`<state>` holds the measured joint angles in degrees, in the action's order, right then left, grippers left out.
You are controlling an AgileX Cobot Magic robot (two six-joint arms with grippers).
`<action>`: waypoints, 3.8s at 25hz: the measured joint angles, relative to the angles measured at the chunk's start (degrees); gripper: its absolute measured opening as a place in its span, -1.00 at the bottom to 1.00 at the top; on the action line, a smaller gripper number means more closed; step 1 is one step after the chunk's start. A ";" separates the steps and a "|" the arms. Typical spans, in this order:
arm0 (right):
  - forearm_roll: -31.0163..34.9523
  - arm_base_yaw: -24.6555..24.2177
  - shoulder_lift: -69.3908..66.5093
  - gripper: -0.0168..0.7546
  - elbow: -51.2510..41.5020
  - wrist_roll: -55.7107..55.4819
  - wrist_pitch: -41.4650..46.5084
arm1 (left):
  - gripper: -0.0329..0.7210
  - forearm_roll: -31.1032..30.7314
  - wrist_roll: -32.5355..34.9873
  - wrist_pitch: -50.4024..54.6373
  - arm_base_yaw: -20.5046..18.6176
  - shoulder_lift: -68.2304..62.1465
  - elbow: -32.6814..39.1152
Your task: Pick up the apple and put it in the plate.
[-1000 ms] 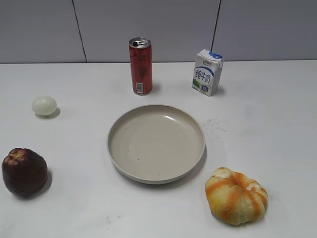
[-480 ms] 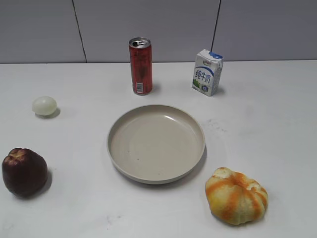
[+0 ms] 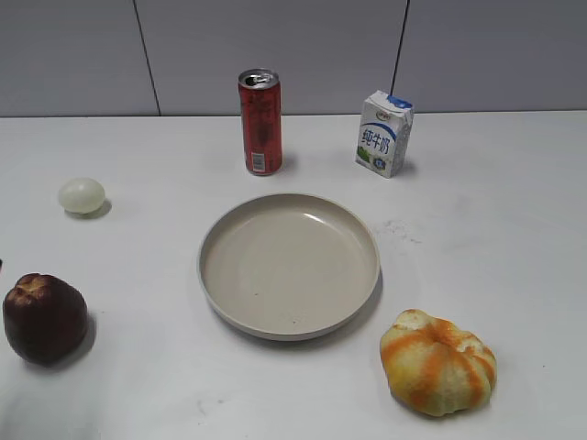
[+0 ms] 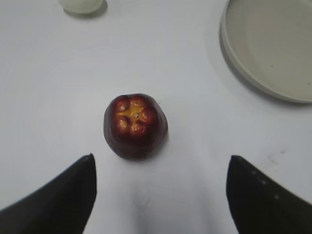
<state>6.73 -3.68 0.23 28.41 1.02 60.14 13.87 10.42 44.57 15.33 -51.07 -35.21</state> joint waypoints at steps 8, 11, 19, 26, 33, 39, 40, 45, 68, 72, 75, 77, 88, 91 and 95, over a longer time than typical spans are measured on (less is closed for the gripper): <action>0.00 0.00 0.00 0.57 0.00 0.00 0.00 | 0.75 -2.74 0.62 2.12 0.00 -24.65 -9.25; 0.00 0.00 0.00 0.57 0.00 0.00 0.00 | 0.74 -4.62 0.68 2.44 0.00 -30.90 -11.93; 0.00 0.00 0.00 0.57 0.00 -0.06 0.00 | 0.72 -5.73 0.80 3.33 0.00 -42.27 -14.84; 0.00 0.00 0.00 0.57 0.00 0.01 0.00 | 0.62 -5.79 0.85 3.22 0.00 -44.59 -14.98; 0.00 0.00 0.00 0.57 0.00 0.01 0.00 | 0.60 -5.20 0.85 4.47 0.00 -45.19 -19.08; 0.00 0.00 0.00 0.57 0.00 0.01 0.00 | 0.59 -4.93 0.85 7.03 4.01 -45.23 -31.42; 0.00 0.00 0.00 0.57 0.00 0.01 0.00 | 0.59 -4.93 0.85 6.74 5.70 -45.23 -33.58; 0.00 0.00 0.00 0.57 0.00 0.01 0.00 | 0.59 -4.85 0.85 3.10 15.25 -46.99 -41.77; 0.00 0.00 0.00 0.57 0.00 0.01 0.00 | 0.91 -4.46 0.85 9.43 26.01 -68.23 -59.91; 0.00 0.00 0.00 0.57 0.00 0.01 0.00 | 0.92 -5.13 0.85 14.33 25.04 -65.52 -67.18; 0.00 0.00 0.00 0.57 0.00 0.01 0.00 | 0.91 -6.48 0.79 18.95 22.48 -63.10 -71.05; 0.00 0.00 0.00 0.57 0.00 0.01 0.00 | 0.86 -7.22 0.24 22.57 19.61 -61.71 -71.81; 0.00 0.00 0.00 0.57 0.00 0.01 0.00 | 0.62 -7.79 -0.30 25.00 -2.58 -50.94 -61.35; 0.00 0.00 0.00 0.57 0.00 0.01 0.00 | 0.61 -7.92 -0.30 25.04 -6.94 -45.41 -54.95; 0.00 0.00 0.00 0.57 0.00 0.01 0.00 | 0.60 -8.33 -0.40 25.07 -9.81 -36.28 -45.01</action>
<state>6.73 -3.68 0.23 28.41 1.03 60.14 5.54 10.01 69.64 5.52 -87.35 -80.22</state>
